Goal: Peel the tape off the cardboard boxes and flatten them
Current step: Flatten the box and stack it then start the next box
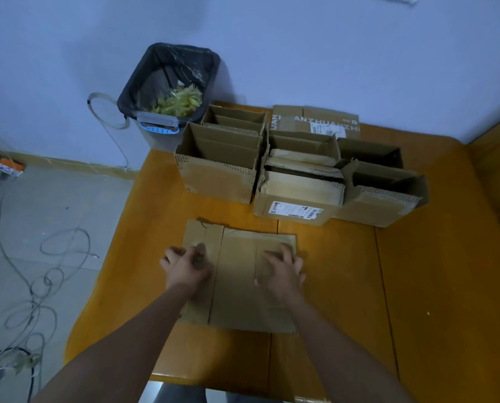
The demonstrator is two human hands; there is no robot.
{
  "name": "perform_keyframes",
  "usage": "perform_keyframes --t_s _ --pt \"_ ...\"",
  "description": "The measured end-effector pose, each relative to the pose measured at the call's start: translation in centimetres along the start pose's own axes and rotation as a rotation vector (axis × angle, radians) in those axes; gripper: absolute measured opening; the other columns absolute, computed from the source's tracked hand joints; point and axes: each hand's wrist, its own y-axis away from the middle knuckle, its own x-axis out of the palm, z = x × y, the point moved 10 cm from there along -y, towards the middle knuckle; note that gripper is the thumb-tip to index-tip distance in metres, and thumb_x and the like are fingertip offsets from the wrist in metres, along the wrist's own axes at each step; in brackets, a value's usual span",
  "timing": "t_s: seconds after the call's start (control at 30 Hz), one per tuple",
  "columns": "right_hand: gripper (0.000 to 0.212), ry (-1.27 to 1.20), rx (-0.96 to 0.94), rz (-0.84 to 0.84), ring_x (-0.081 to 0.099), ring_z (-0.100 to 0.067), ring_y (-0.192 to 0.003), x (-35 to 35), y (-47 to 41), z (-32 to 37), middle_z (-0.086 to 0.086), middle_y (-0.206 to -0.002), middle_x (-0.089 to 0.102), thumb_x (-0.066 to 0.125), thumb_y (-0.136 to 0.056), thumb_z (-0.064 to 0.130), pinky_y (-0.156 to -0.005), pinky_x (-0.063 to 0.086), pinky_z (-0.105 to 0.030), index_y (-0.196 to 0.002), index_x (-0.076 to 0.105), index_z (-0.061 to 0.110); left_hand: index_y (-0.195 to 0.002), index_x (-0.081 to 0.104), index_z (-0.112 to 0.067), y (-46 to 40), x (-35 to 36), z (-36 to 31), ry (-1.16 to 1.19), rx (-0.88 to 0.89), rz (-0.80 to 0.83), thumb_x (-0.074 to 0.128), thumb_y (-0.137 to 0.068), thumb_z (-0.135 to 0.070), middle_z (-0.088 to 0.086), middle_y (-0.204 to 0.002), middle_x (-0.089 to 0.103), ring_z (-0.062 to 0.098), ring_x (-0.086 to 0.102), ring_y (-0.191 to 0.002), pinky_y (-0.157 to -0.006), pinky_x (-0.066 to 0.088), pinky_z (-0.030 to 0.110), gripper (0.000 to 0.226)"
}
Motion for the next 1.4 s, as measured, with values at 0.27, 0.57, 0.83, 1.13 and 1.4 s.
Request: perform_keyframes --t_s 0.27,0.57,0.83,1.13,1.4 --pt "0.047 0.099 -0.006 -0.182 0.022 -0.023 -0.126 -6.5 1.3 -0.3 0.008 -0.149 0.026 0.067 -0.083 0.022 -0.097 0.031 -0.039 -0.127 0.057 0.033 -0.127 0.051 -0.02 2.5 0.0 -6.2 -0.148 0.071 -0.012 0.068 -0.086 -0.035 0.015 -0.135 0.023 0.039 0.023 -0.123 -0.097 0.039 0.045 0.046" --pt "0.029 -0.006 -0.063 -0.34 0.029 -0.018 -0.11 -12.1 2.7 -2.1 0.004 -0.129 0.037 0.063 -0.087 0.016 -0.086 0.043 -0.025 -0.115 0.064 0.019 -0.127 0.045 -0.023 4.0 -0.1 -10.8 -0.239 0.132 -0.031 0.068 -0.082 -0.049 0.016 -0.131 0.023 0.04 0.027 -0.122 -0.099 0.038 0.048 0.056" --pt "0.029 0.032 -0.127 -0.437 0.03 -0.016 -0.113 -15.4 4.8 1.7 0.002 -0.123 0.034 0.062 -0.085 0.009 -0.088 0.045 -0.025 -0.112 0.061 0.019 -0.13 0.039 -0.023 5.3 -2.3 -11.8 -0.268 0.153 -0.126 0.072 -0.082 -0.046 0.018 -0.135 0.019 0.04 0.025 -0.124 -0.095 0.04 0.048 0.062" --pt "0.038 0.171 -0.238 -0.513 0.03 -0.022 -0.117 -16.7 7.5 10.1 -0.006 -0.124 0.034 0.051 -0.085 -0.005 -0.091 0.043 -0.033 -0.116 0.059 0.013 -0.126 0.036 -0.015 5.6 -7.7 -11.9 -0.358 0.242 -0.224 0.076 -0.079 -0.04 0.016 -0.132 0.019 0.035 0.043 -0.112 -0.073 0.05 0.035 0.066" --pt "0.04 0.248 -0.219 -0.567 0.027 -0.027 -0.124 -17.7 8.5 14.3 -0.009 -0.132 0.031 0.053 -0.086 -0.005 -0.093 0.046 -0.037 -0.121 0.057 0.013 -0.131 0.038 -0.015 7.1 -10.7 -16.5 -0.603 0.4 -0.301 0.068 -0.089 -0.026 0.016 -0.135 0.024 0.027 0.051 -0.109 -0.078 0.056 0.027 0.053"
